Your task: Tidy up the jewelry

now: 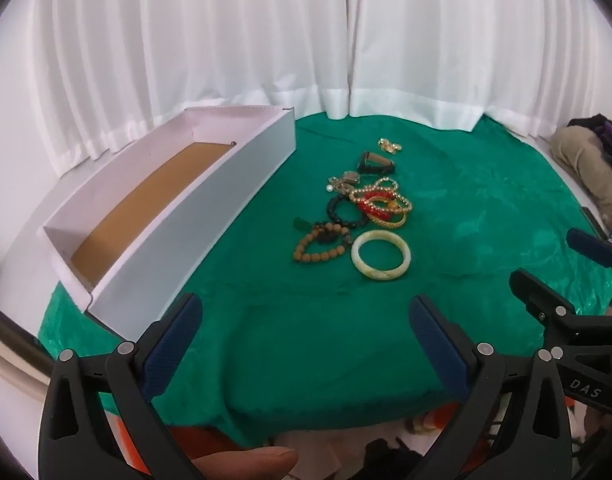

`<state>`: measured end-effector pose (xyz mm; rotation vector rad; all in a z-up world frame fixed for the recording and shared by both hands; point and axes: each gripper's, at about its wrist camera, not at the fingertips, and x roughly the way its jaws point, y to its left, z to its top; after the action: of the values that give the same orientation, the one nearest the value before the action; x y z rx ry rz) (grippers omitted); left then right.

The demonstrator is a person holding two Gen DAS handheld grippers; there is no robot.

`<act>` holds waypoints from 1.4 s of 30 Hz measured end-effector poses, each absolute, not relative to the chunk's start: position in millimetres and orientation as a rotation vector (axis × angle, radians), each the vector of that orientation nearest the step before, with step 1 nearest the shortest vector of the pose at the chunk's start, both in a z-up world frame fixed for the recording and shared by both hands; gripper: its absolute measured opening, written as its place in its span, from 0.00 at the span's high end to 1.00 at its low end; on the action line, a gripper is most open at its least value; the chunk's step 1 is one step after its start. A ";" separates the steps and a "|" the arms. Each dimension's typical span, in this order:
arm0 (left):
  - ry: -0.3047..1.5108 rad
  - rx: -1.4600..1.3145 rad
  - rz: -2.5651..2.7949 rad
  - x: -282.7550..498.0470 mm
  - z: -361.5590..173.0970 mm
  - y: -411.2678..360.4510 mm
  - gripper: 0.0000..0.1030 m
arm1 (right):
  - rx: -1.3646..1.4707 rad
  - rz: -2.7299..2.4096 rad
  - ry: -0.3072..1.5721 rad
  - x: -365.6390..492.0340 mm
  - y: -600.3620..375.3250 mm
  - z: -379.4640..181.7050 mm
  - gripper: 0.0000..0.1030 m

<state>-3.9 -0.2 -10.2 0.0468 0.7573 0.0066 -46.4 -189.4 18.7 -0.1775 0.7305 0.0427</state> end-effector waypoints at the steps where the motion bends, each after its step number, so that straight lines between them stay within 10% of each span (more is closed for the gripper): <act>1: 0.759 0.048 0.008 -3.9 -9.9 -0.5 0.00 | -0.178 0.045 0.730 -46.5 -188.6 18.9 0.12; 42: 0.746 0.090 0.040 -5.4 -8.0 -2.1 0.00 | -0.161 0.035 0.720 -44.9 -191.5 21.5 0.12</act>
<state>-5.4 -2.1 -8.0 0.0899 0.7462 0.0396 -44.9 -191.5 21.5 -0.1608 0.7195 0.0346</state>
